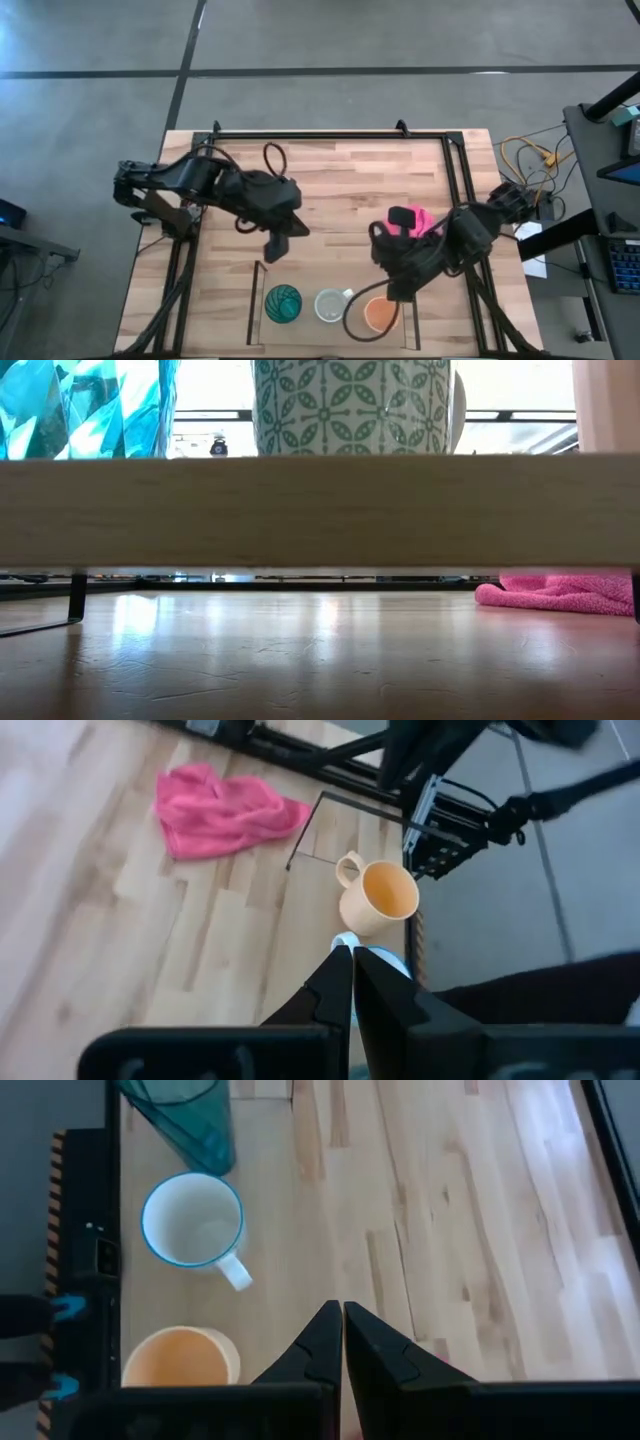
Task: Stack small to large cups/mugs on shelf
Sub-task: Return to Home Position
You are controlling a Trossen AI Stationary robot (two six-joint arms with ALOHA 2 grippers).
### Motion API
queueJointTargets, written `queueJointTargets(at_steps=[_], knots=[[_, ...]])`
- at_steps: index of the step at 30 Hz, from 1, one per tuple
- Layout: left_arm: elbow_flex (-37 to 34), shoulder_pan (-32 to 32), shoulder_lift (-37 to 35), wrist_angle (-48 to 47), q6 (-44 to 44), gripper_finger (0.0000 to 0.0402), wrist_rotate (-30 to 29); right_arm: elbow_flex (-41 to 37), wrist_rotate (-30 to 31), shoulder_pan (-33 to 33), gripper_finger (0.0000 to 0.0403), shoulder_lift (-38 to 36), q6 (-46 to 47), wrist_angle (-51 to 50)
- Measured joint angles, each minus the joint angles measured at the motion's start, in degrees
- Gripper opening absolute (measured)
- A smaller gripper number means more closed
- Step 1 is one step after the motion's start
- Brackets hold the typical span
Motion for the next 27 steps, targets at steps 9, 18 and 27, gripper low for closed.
queueJointTargets(at_steps=[9,18,27], knots=[[-0.7,-1.67,-4.83,-0.58,8.28,0.0,0.11,-2.88,4.28,-0.02,0.0009,-5.56,-3.21,0.28],[-2.29,-2.6,-8.91,0.67,8.94,0.0,-4.45,-17.22,3.8,-2.59,0.0009,-14.64,-12.97,17.58],[-20.43,-2.63,-19.9,11.16,11.17,0.0,-5.81,-42.32,-3.37,-10.71,0.0009,-30.21,-13.32,35.78]])
